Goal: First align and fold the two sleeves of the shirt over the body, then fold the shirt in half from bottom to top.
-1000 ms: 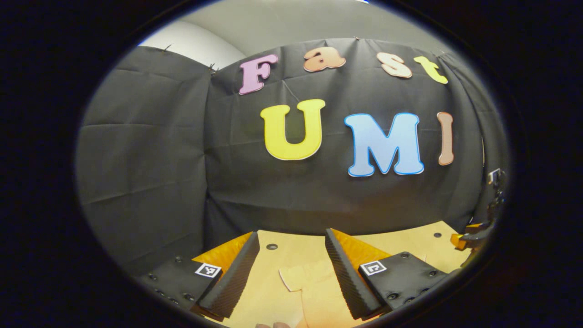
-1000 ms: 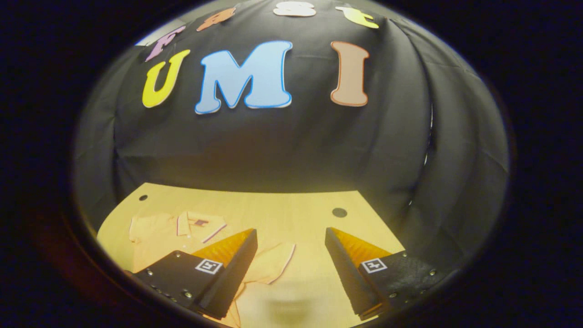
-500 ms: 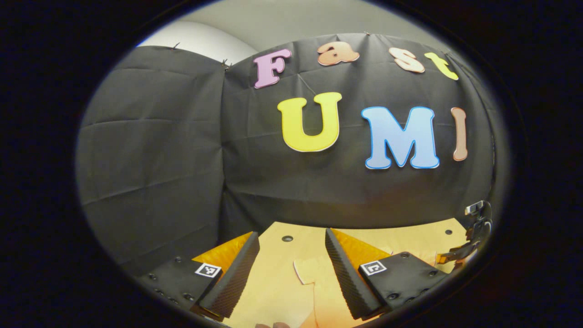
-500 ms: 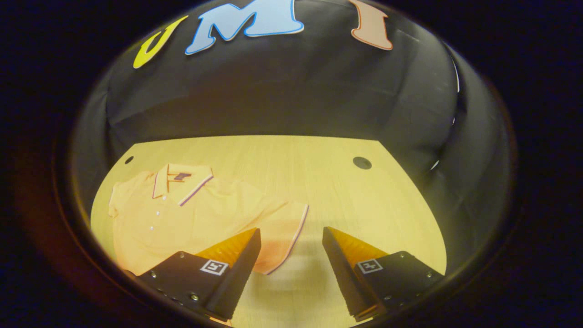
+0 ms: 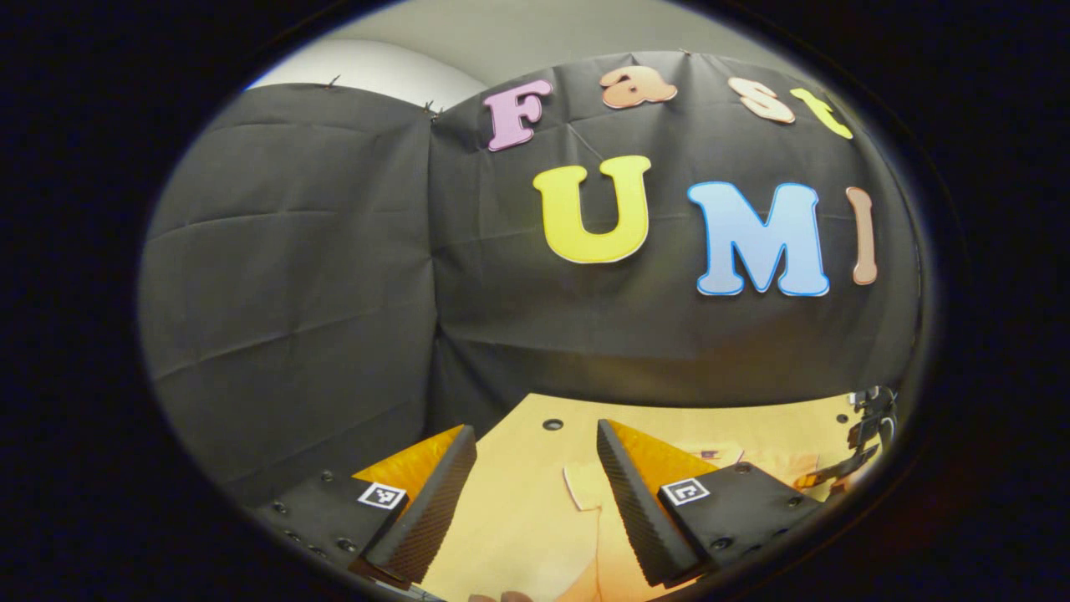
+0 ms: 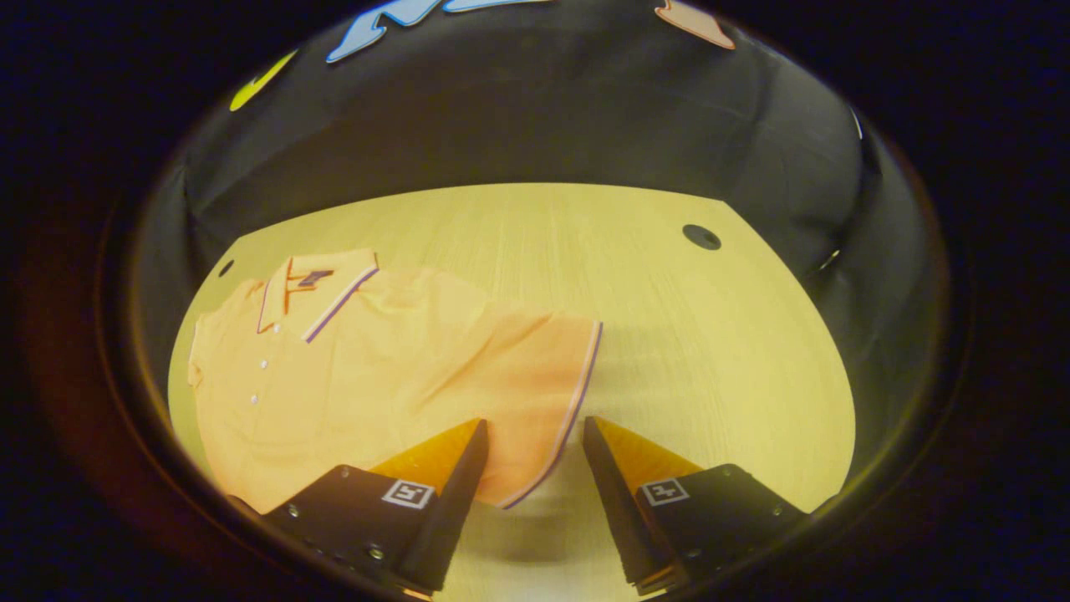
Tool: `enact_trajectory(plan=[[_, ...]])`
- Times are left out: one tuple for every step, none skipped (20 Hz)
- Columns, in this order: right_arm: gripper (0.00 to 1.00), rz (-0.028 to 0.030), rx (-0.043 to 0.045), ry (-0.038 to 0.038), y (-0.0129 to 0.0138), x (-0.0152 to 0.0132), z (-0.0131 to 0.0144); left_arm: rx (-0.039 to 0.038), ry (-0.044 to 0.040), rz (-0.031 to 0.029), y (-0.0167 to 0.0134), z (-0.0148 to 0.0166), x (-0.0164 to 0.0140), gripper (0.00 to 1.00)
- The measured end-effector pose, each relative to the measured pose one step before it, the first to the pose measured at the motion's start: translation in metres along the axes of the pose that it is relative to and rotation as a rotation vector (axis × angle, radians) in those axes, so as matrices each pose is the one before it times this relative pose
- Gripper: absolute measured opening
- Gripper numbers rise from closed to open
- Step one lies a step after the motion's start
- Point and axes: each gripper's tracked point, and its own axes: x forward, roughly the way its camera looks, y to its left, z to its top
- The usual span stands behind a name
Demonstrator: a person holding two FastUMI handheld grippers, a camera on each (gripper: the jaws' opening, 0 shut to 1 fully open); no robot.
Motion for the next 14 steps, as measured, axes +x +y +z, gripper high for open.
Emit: enact_trajectory(plan=[[0.72,0.005,0.00913,-0.00702,-0.00031,-0.00457,0.00213,0.00052,0.00183,0.0036,0.00215,-0.00055,-0.00026,0.94],[0.7,0.00066,0.00552,0.00108,0.00096,0.00199,0.00056,-0.00051,0.00099,0.00319,0.00052,0.00012,-0.00014,0.94],[0.6,0.0098,0.0052,-0.00382,0.0011,-0.00011,0.00009,-0.00104,0.00184,-0.00017,0.00098,-0.00085,-0.00031,0.94],[0.48,0.0079,0.0067,-0.00061,0.00169,0.00147,0.00274,0.0008,0.00233,-0.00021,0.00052,-0.00075,0.00007,0.94],[0.3,-0.0037,0.01478,0.00516,-0.00013,0.00049,-0.00046,0.00148,0.00213,-0.00008,0.0008,-0.00034,-0.00007,0.94],[0.21,-0.00131,0.01288,0.00517,0.00005,0.00104,0.00133,0.00055,0.00123,-0.00167,-0.00024,-0.00072,0.00072,0.94],[0.2,0.00282,0.00718,0.00305,-0.00006,0.00017,0.00087,-0.00026,0.00186,-0.00306,0.00016,-0.00085,-0.00008,0.94],[0.2,-0.0065,0.01008,0.0003,-0.00194,-0.00104,0.0029,0.00103,0.00309,-0.00267,-0.00007,-0.00045,0.00088,0.94],[0.0,0.00039,0.00633,0.00057,0.002,0.00108,-0.00097,0.0021,0.00378,-0.00147,0.00125,-0.00103,0.00062,0.94],[0.0,-0.00624,-0.00628,-0.00092,0.00017,-0.00032,0.00063,0.00102,0.00309,-0.00282,0.00053,-0.00099,0.00112,0.94],[0.0,-0.00648,-0.00969,-0.00429,0.00052,-0.0009,0.00188,0.00067,0.00157,-0.00365,0.00064,-0.00106,0.00035,0.94],[0.0,-0.00206,-0.01113,-0.00933,0.00235,-0.00256,0.0047,0.00127,0.00007,-0.00201,0.00091,-0.00022,0.00049,0.94],[0.0,0.00072,-0.0147,-0.01768,0.00517,-0.00251,0.00496,0.00306,0.00092,-0.0014,-0.00045,0.00026,-0.00085,0.95],[0.0,0.00289,-0.01922,-0.02343,0.00537,-0.00393,0.00886,0.00159,0.00087,-0.00033,0.00022,0.00025,0.00081,0.96]])
